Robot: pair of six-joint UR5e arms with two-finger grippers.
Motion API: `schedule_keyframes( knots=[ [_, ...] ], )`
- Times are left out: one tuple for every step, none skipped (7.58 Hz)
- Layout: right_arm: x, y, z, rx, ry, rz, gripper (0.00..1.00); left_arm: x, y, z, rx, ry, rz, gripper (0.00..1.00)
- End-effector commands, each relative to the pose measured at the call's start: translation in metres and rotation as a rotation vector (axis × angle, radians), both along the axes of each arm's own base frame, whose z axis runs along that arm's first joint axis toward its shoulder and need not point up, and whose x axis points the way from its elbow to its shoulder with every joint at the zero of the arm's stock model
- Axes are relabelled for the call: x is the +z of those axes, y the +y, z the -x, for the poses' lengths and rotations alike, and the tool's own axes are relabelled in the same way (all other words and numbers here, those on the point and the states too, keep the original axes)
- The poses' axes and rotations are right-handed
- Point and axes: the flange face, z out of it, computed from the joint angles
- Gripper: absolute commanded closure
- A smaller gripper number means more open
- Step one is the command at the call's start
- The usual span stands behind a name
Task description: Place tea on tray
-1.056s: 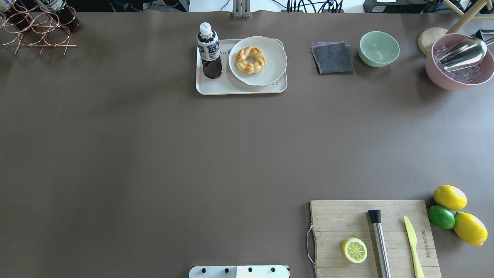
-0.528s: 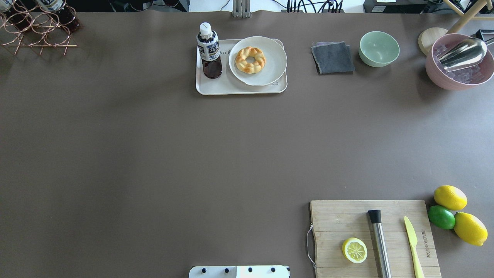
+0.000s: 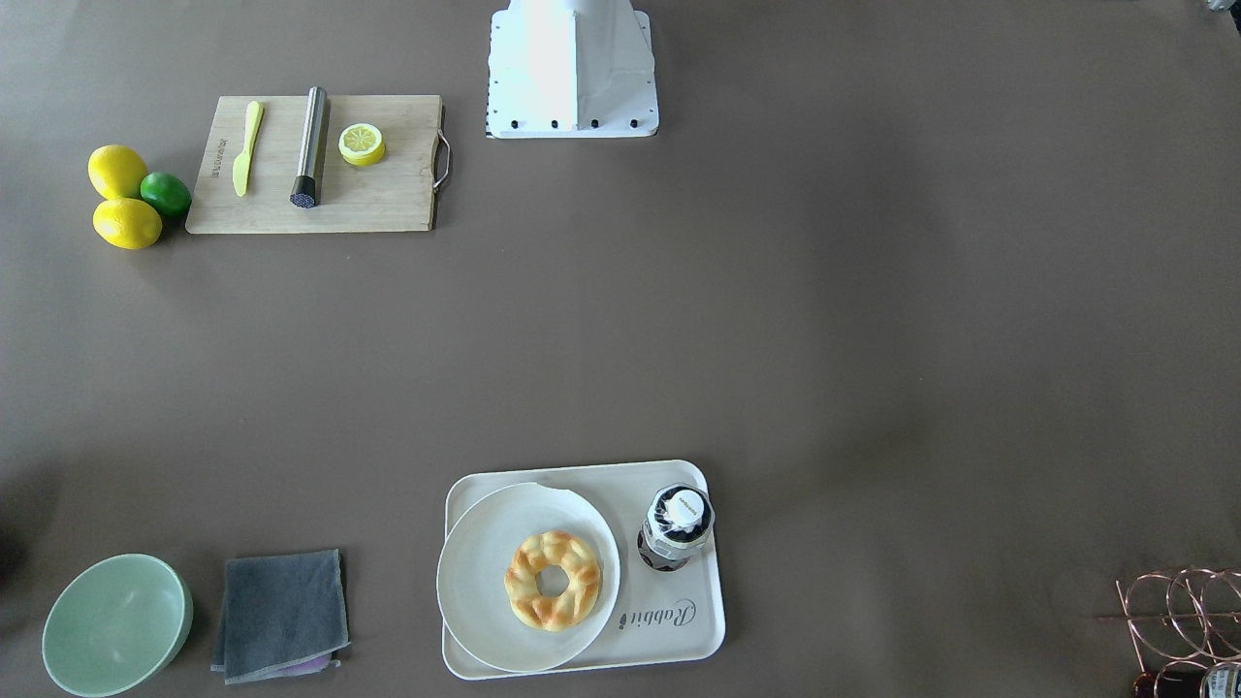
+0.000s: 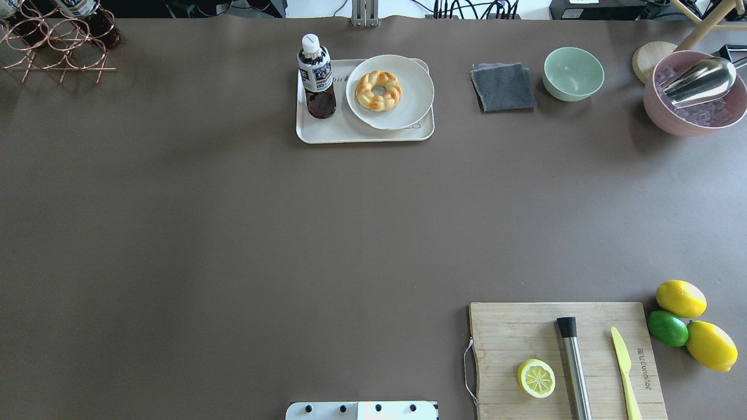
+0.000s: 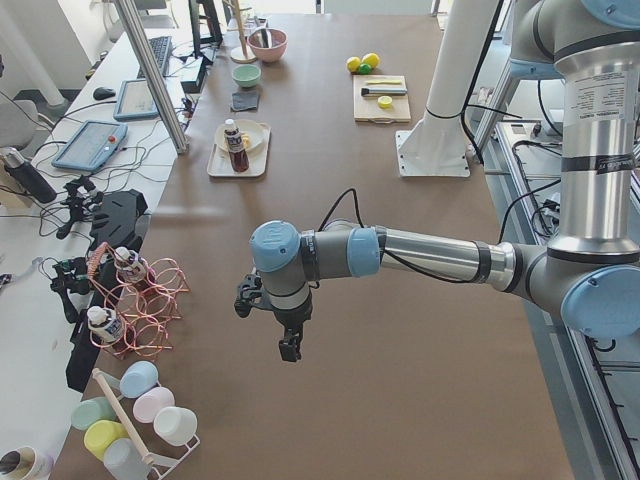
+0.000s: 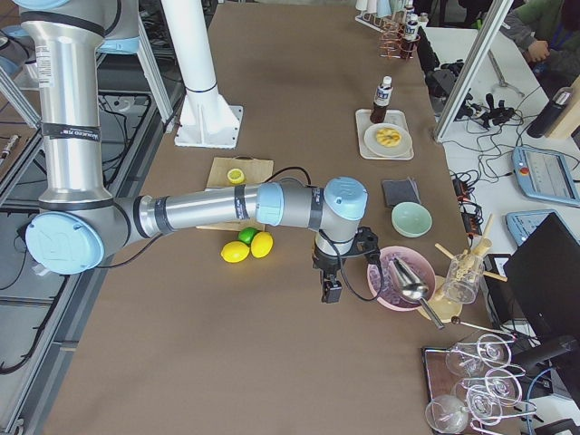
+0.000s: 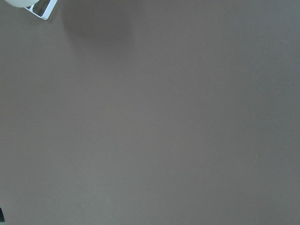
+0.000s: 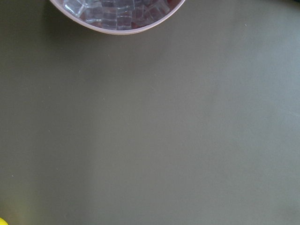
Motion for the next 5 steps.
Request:
schedule_keyframes(
  knots=[
    [0.0012, -0.0005, -0.0036, 0.001, 0.04, -0.001, 0.0, 0.001, 0.0001, 0.0002, 0.0, 0.0, 0.002, 0.01],
    [0.0013, 0.0001, -0.0036, 0.005, 0.041, 0.002, 0.0, 0.0017, 0.0001, -0.0005, 0.001, 0.0, 0.004, 0.01],
    [0.0025, 0.0021, -0.0034, 0.006, 0.038, 0.006, 0.0, 0.0017, 0.0001, -0.0005, 0.001, 0.0, 0.004, 0.01],
    [0.0019, 0.0015, -0.0035, 0.006, 0.039, 0.004, 0.0, 0.0017, 0.0001, -0.0005, 0.001, 0.0, 0.004, 0.01],
    [-0.0009, -0.0012, -0.0036, 0.007, 0.041, -0.001, 0.0, 0.0017, 0.0001, -0.0005, 0.001, 0.0, 0.004, 0.01]
  ],
)
